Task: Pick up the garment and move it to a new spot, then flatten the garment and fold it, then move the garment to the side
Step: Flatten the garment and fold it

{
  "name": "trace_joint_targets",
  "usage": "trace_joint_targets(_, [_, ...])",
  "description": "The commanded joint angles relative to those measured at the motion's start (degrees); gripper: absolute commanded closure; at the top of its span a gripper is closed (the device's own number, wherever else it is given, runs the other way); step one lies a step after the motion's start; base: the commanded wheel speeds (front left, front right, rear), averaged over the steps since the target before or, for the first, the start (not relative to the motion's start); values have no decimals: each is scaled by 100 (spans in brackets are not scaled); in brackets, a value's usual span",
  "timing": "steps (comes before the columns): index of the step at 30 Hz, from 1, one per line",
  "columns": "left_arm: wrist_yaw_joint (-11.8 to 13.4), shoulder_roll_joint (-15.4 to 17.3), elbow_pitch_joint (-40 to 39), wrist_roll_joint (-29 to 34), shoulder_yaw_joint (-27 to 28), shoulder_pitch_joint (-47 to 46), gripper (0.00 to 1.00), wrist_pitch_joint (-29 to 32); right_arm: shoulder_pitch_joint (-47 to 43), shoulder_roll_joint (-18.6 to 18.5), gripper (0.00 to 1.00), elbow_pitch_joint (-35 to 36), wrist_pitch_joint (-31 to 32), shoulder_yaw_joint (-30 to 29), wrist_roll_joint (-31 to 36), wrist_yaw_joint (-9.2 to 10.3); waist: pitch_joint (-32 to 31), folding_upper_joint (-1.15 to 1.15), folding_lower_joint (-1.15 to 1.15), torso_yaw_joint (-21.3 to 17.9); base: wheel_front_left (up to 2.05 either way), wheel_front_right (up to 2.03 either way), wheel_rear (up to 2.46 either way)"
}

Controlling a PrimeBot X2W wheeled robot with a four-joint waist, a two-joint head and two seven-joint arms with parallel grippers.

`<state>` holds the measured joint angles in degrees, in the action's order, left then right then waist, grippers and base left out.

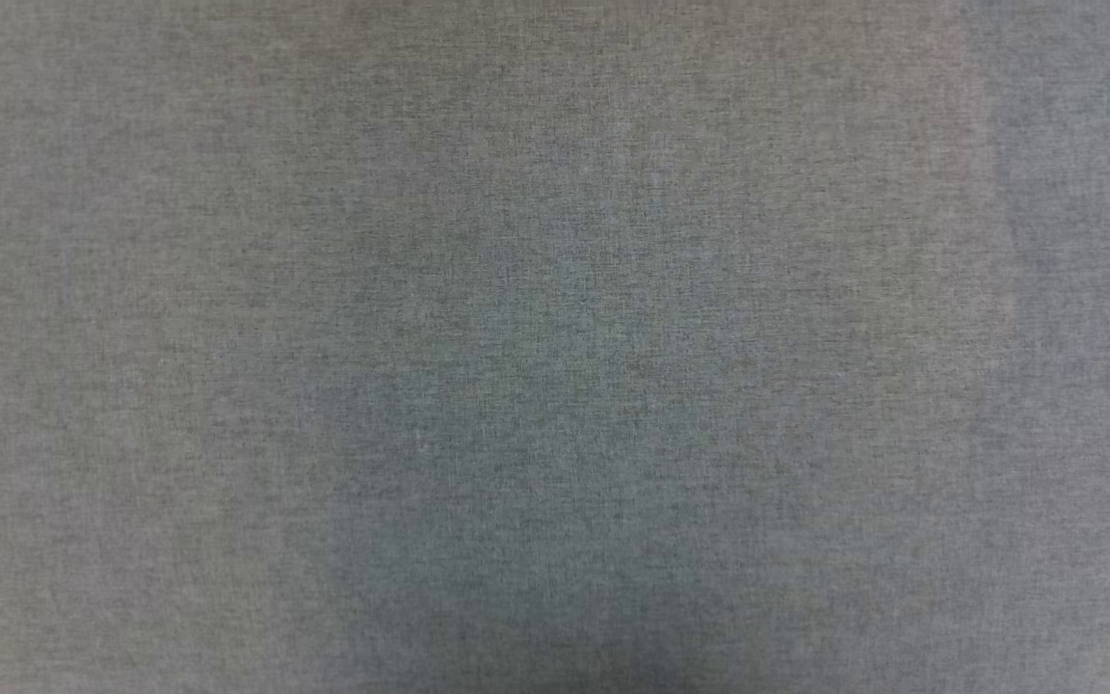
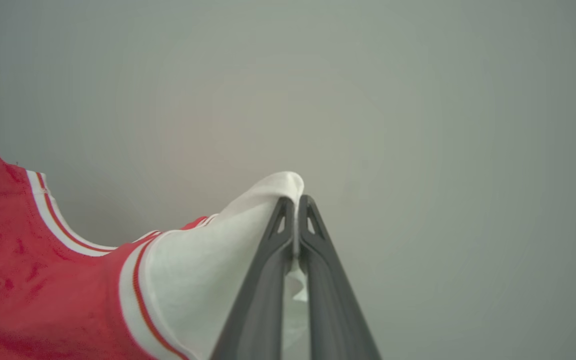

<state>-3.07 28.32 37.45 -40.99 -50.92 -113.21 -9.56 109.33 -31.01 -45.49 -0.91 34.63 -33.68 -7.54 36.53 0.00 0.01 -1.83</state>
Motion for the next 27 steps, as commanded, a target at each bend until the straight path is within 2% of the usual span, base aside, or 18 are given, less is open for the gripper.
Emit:
trace_joint_targets(1, [-53, 10, 69, -16, -31, 209, 100, -69, -121, 43, 100, -92, -137, 42, -123, 5, 47, 0, -1, -17, 0, 0, 0])
trace_joint_targets(11, [-201, 168, 246, -524, 48, 1706, 100, -440, -1461, 334, 100, -372, -973, 603, -806, 5, -431, 0, -1, -58, 0, 0, 0])
trace_joint_targets(19, [129, 298, -393, -658, 45, 3384, 100, -531, -2882, 144, 100, 70, -1247, 968, -1343, 5, -1011, 0, -1, -10, 0, 0, 0])
trace_joint_targets(27, [355, 566, -1251, -803, 531, 5603, 100, -542, -4539, -111, 100, 701, -1352, 1209, -1564, 5, -1688, 0, -1, -51, 0, 0, 0])
